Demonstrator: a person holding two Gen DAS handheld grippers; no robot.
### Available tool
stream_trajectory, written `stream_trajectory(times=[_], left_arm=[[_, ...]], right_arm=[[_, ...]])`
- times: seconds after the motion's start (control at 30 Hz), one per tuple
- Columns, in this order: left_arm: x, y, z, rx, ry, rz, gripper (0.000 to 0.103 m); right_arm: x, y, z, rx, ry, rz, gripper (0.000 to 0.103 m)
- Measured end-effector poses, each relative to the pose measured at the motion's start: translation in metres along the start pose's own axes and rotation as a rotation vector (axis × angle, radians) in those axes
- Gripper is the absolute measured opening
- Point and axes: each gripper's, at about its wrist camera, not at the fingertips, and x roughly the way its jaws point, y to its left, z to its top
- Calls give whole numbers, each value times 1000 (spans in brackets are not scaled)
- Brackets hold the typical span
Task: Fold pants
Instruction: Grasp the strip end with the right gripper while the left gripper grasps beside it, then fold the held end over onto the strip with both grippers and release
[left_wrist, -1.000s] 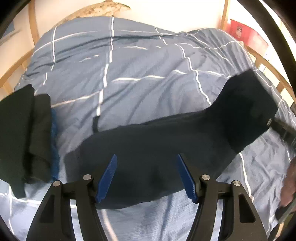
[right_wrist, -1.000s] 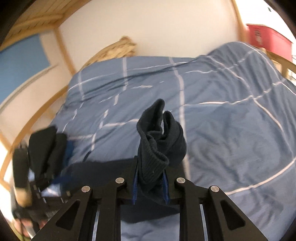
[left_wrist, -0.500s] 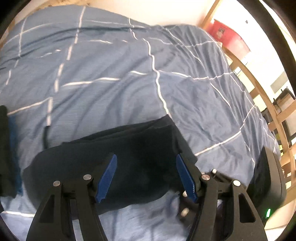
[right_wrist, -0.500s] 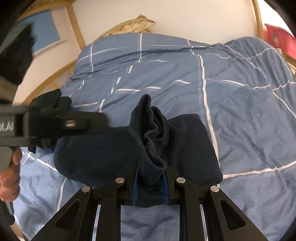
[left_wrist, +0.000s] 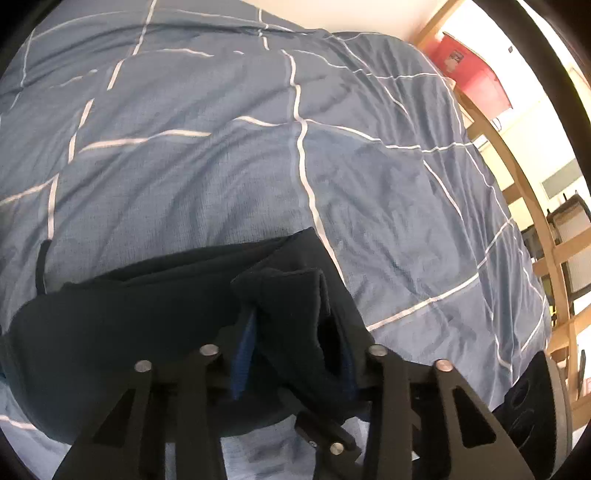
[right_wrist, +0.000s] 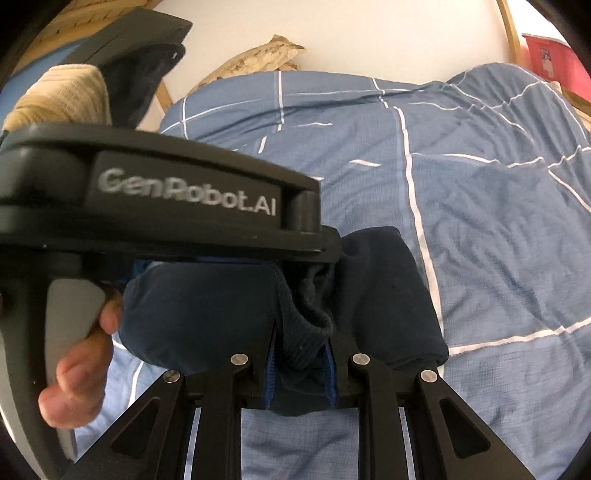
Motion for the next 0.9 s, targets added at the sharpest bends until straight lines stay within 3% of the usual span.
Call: stream_trajectory(times=[0.07,0.17,0.63,0.9], left_arm=[[-3,-1,0,9,-14,4,23],[-10,-1,1,17,-32,-8,19],[-76,24,-1,42,-145,-77,18],[-117,78,-16,39,-179,-63,18]], right_arm=[[0,-1,-1,6,-1,3,22],[-1,-1,-2,7,-5,1,22],[-26,42,12,-43,-81,8,22],[-25,97,18,-89,-91,51,22]])
